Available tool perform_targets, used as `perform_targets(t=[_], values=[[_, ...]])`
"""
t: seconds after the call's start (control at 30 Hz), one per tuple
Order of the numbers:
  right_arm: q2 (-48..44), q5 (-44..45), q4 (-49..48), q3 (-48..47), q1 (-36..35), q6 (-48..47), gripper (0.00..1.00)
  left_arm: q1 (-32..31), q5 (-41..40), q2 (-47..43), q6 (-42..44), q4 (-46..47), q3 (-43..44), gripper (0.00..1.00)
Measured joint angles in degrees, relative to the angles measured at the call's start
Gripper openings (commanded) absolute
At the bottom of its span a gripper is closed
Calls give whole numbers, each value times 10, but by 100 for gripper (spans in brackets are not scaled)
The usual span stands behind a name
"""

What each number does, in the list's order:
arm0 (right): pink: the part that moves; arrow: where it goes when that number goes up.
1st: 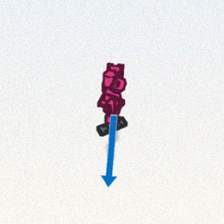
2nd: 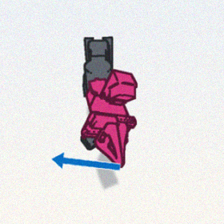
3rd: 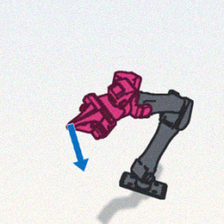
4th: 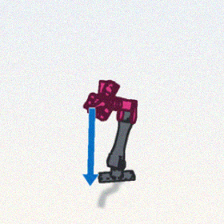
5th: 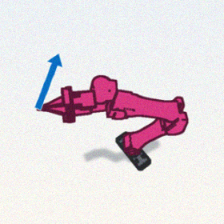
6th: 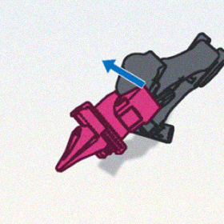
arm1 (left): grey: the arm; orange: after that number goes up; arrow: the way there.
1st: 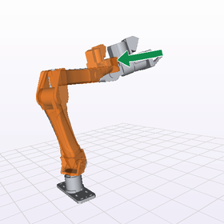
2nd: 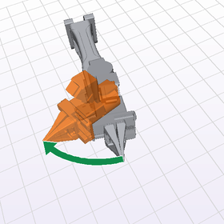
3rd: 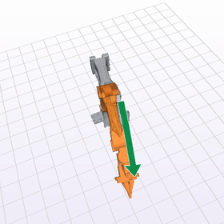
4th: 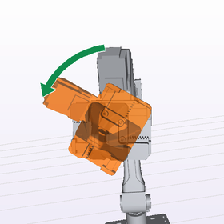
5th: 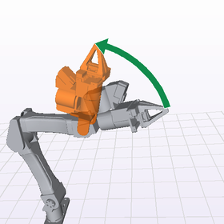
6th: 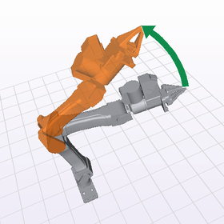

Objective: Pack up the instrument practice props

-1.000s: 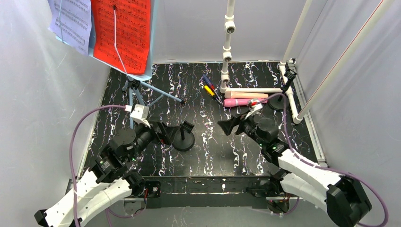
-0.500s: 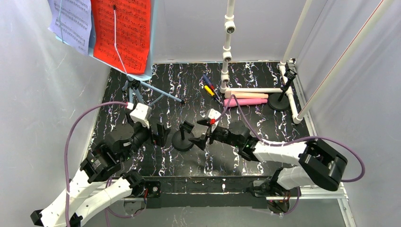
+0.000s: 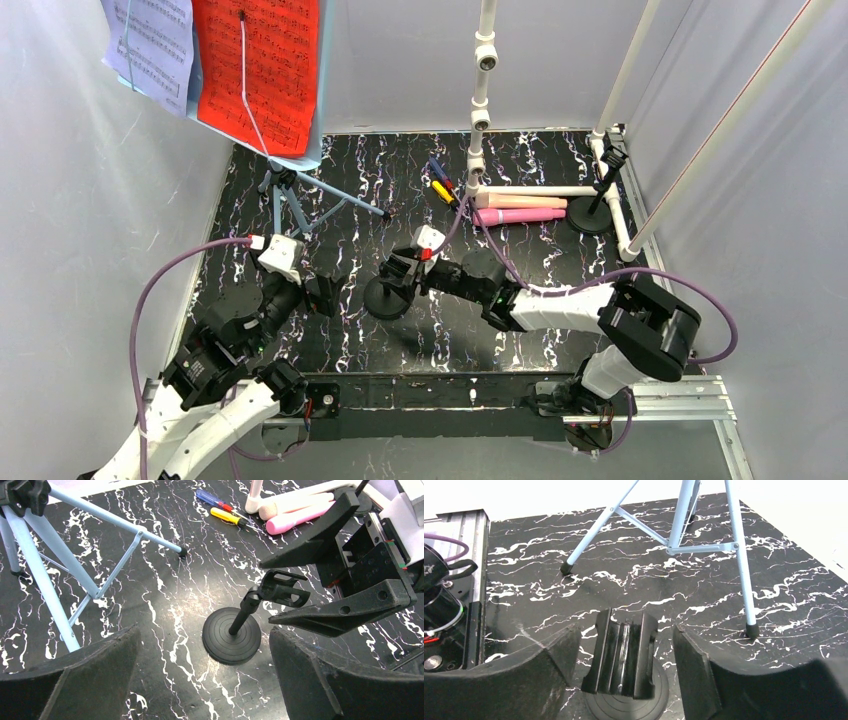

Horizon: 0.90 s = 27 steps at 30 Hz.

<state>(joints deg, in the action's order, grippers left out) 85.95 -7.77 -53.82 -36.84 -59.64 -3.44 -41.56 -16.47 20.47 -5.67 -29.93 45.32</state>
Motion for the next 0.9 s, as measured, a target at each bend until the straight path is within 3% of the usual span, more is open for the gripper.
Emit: perform_targets(t=[0.27, 0.57, 0.9], values=[[4, 0, 11, -16, -2, 2, 44, 10, 11, 6, 6, 0, 0, 98], [-73, 52, 143, -16, -3, -8, 36, 14, 21, 9, 6, 1, 0, 98], [-200, 255, 304, 4, 82, -18, 33, 19, 23, 12, 6, 2, 0, 98]])
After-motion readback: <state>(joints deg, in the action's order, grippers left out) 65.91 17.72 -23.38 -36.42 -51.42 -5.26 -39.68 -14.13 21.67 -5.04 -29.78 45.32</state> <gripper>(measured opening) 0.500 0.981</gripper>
